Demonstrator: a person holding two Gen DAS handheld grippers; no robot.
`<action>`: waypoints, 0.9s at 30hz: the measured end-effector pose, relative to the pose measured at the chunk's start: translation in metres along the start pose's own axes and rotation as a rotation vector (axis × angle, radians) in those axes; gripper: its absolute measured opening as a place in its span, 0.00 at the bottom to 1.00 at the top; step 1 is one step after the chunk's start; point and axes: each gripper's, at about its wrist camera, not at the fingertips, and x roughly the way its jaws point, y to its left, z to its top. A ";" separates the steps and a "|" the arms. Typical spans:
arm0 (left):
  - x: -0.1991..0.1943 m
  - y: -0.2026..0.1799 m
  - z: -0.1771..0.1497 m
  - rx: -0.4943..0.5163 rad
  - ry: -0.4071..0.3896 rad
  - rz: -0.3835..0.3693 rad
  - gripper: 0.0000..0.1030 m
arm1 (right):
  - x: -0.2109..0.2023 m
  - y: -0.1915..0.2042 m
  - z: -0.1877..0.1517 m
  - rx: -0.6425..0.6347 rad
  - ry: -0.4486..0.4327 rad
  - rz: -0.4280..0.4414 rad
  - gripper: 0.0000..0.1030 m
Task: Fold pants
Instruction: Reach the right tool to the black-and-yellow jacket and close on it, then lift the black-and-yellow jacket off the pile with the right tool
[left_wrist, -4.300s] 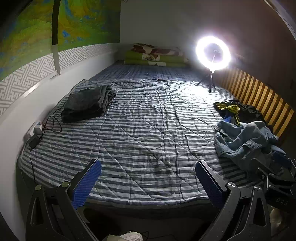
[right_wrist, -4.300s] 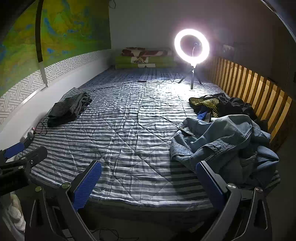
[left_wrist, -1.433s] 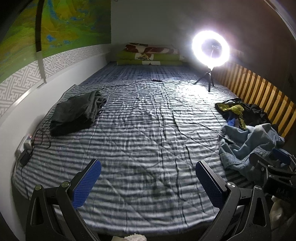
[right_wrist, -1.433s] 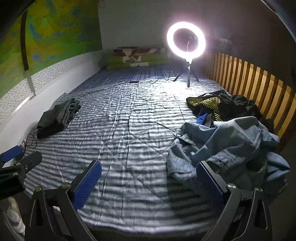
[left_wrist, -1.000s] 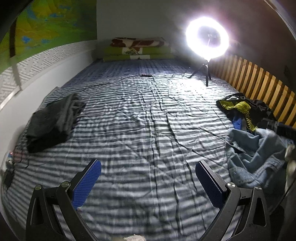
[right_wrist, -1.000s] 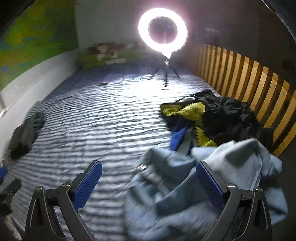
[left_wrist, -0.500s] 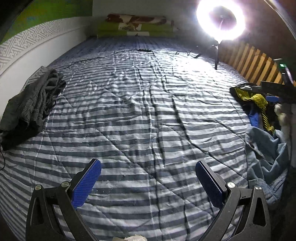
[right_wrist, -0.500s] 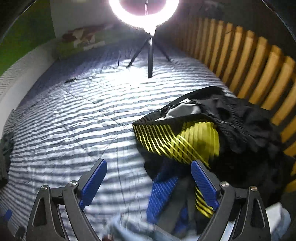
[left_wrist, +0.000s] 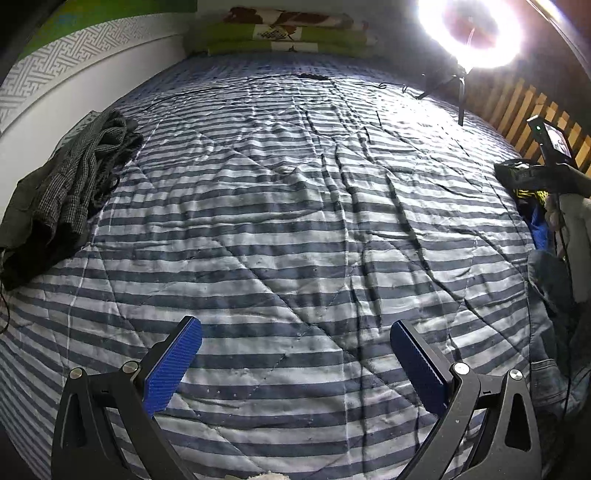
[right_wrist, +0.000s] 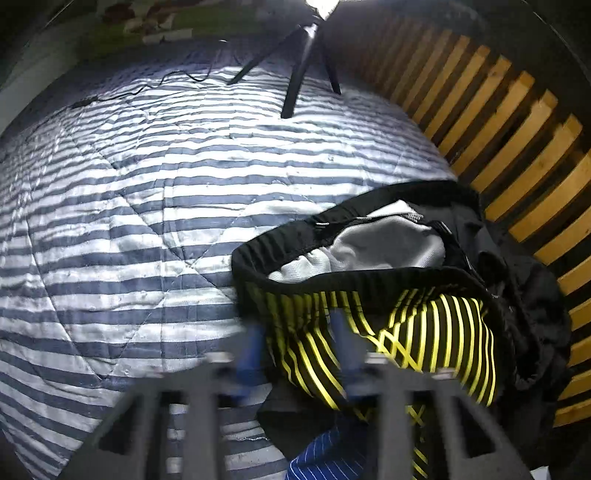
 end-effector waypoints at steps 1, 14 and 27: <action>-0.002 0.001 0.000 -0.003 -0.003 -0.003 1.00 | -0.004 -0.007 0.000 0.033 -0.009 0.008 0.06; -0.042 0.016 0.000 -0.030 -0.074 -0.013 1.00 | -0.184 -0.073 0.002 0.211 -0.289 0.260 0.04; -0.047 0.020 -0.022 0.014 -0.071 0.030 1.00 | -0.263 0.072 0.023 0.067 -0.261 0.117 0.04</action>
